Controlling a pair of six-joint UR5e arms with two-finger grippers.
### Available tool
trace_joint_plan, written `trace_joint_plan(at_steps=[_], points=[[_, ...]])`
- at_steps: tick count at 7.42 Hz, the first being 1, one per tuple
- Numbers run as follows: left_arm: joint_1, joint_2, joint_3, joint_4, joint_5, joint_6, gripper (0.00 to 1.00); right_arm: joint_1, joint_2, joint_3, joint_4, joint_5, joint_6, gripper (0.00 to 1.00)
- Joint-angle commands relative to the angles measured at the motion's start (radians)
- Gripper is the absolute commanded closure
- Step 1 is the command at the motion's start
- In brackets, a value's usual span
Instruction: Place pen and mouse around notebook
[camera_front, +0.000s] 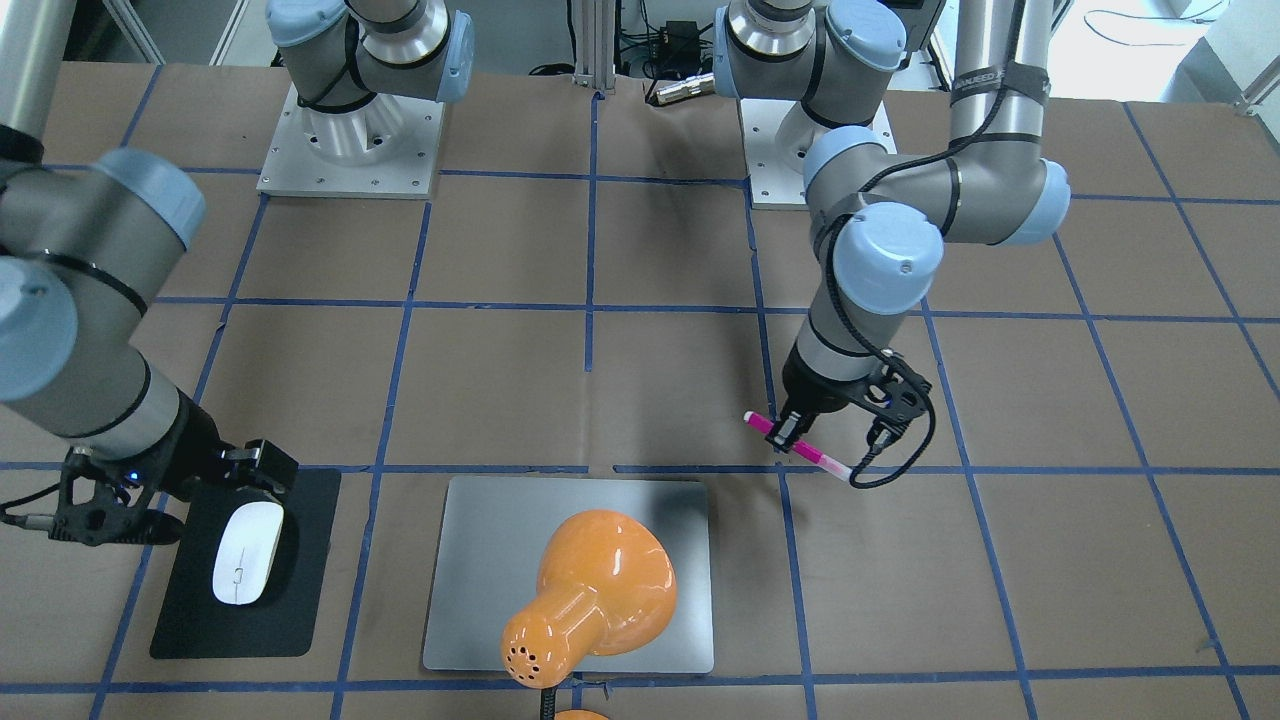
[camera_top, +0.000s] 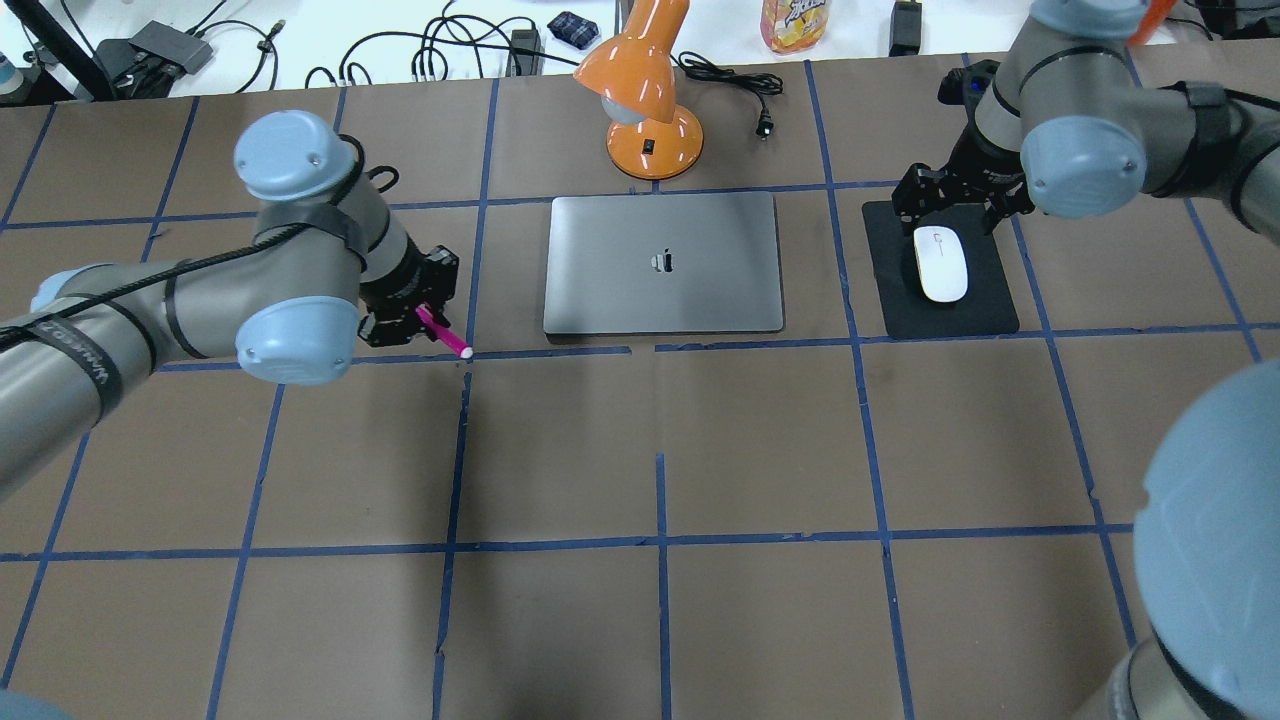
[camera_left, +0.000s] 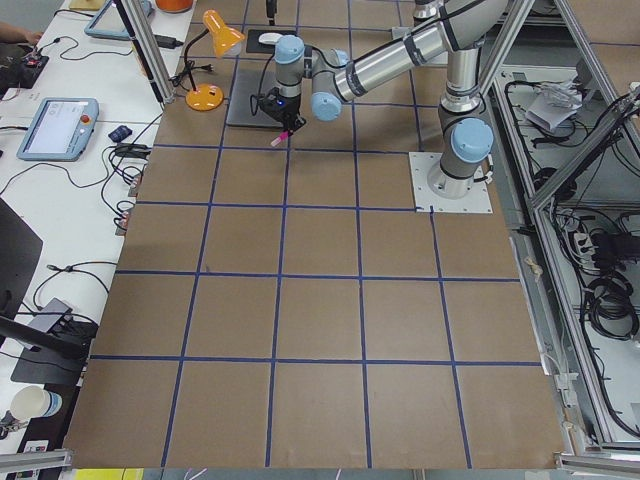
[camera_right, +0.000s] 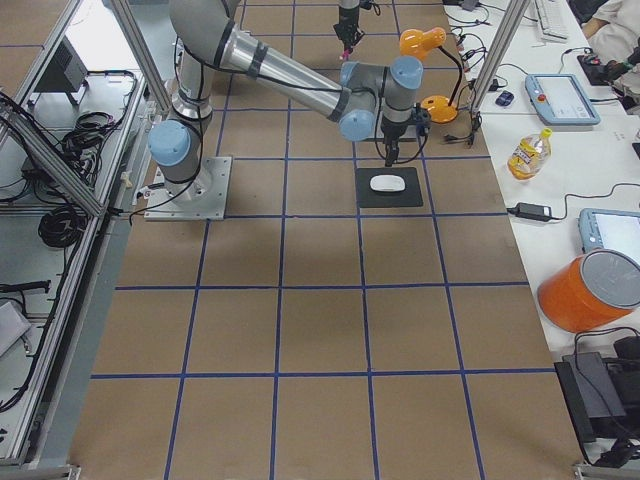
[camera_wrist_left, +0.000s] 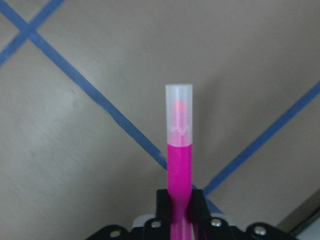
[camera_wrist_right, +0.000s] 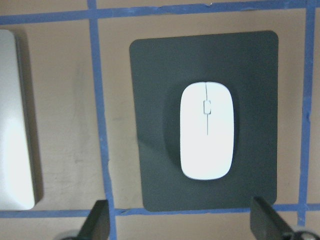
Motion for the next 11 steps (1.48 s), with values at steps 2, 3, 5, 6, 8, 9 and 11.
trace_joint_plan(at_steps=[2, 3, 5, 6, 8, 9, 11], points=[[-0.195, -0.03, 0.001, 0.058, -0.007, -0.43, 1.0, 0.201, -0.258, -0.021, 0.29, -0.108, 0.274, 0.0], [-0.232, -0.047, 0.005, 0.076, -0.01, -0.538, 1.0, 0.229, -0.306, -0.019, 0.312, -0.095, 0.29, 0.0], [-0.298, -0.091, 0.034, 0.081, -0.007, -0.636, 1.0, 0.234, -0.34, -0.03, 0.303, -0.055, 0.278, 0.0], [-0.326, -0.111, 0.047, 0.083, -0.007, -0.702, 1.0, 0.218, -0.335, -0.056, 0.33, -0.05, 0.246, 0.0], [-0.368, -0.126, 0.047, 0.081, -0.007, -0.709, 1.0, 0.213, -0.329, -0.109, 0.361, -0.038, 0.235, 0.0], [-0.369, -0.134, 0.048, 0.084, -0.01, -0.709, 1.0, 0.213, -0.329, -0.119, 0.37, -0.052, 0.235, 0.0], [-0.369, -0.152, 0.048, 0.083, -0.01, -0.707, 0.95, 0.213, -0.327, -0.122, 0.372, -0.052, 0.233, 0.0]])
